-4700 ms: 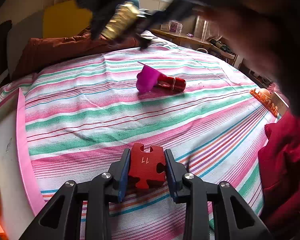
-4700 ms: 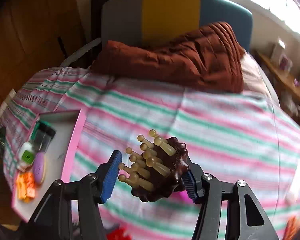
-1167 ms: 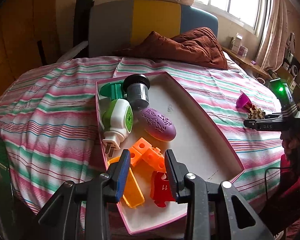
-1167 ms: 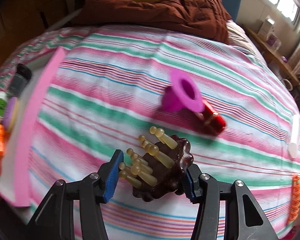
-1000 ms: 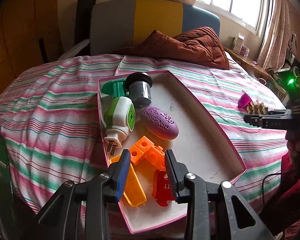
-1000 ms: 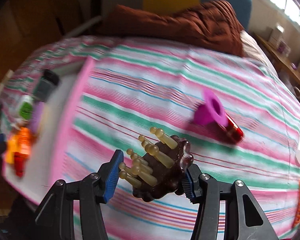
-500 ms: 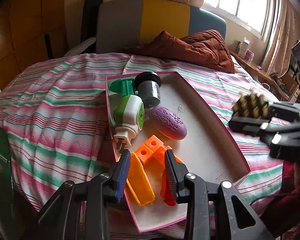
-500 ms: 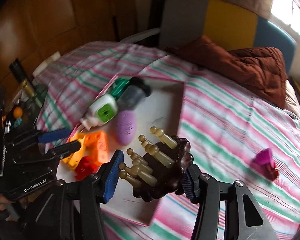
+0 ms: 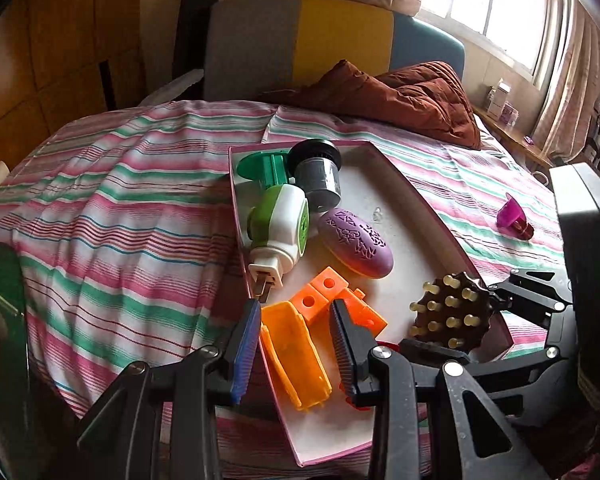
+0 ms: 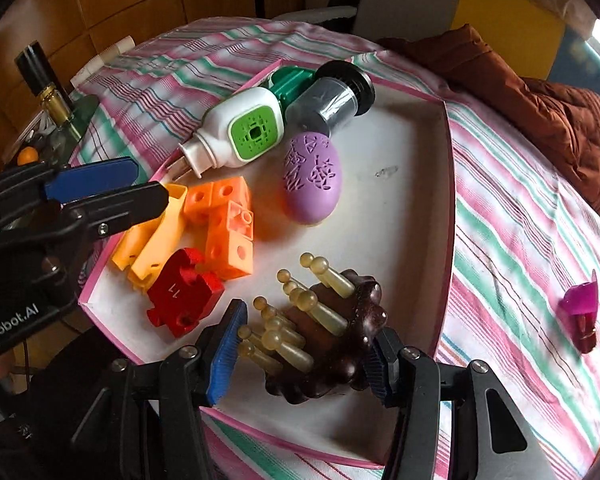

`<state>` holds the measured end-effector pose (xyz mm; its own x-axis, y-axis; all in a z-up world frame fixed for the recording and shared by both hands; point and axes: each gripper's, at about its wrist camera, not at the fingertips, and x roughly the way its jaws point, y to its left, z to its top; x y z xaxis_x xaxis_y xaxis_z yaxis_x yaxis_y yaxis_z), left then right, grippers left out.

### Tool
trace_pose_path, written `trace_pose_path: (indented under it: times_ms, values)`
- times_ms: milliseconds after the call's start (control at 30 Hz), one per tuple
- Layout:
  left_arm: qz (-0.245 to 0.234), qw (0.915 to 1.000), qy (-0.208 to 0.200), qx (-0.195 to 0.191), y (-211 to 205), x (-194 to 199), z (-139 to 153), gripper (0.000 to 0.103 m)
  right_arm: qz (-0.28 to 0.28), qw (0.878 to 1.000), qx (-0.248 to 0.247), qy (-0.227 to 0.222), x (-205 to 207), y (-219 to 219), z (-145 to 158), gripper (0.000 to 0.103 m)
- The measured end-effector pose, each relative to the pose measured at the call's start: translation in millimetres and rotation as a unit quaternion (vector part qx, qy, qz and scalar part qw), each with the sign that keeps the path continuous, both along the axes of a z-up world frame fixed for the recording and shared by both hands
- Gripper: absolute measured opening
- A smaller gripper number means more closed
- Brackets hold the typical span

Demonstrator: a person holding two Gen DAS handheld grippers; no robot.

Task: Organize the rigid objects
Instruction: 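Carry the brown peg toy over the white tray with the right gripper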

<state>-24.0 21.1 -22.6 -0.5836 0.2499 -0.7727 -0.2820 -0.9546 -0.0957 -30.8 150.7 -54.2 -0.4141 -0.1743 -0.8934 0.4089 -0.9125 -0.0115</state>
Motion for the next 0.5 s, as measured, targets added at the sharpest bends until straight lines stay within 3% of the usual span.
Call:
trace_pose_path:
  times_ms: [400, 500]
  values:
    - [0.002, 1.0, -0.001, -0.006, 0.1, -0.4, -1.1, 0.035, -0.013, 0.999, -0.036, -0.008, -0.2, 8.4, 4.4, 0.056]
    - [0.004, 1.0, -0.001, -0.007, -1.0, -0.6, -1.1, 0.035, -0.015, 0.999, -0.045, -0.007, 1.2, 12.5, 8.4, 0.062]
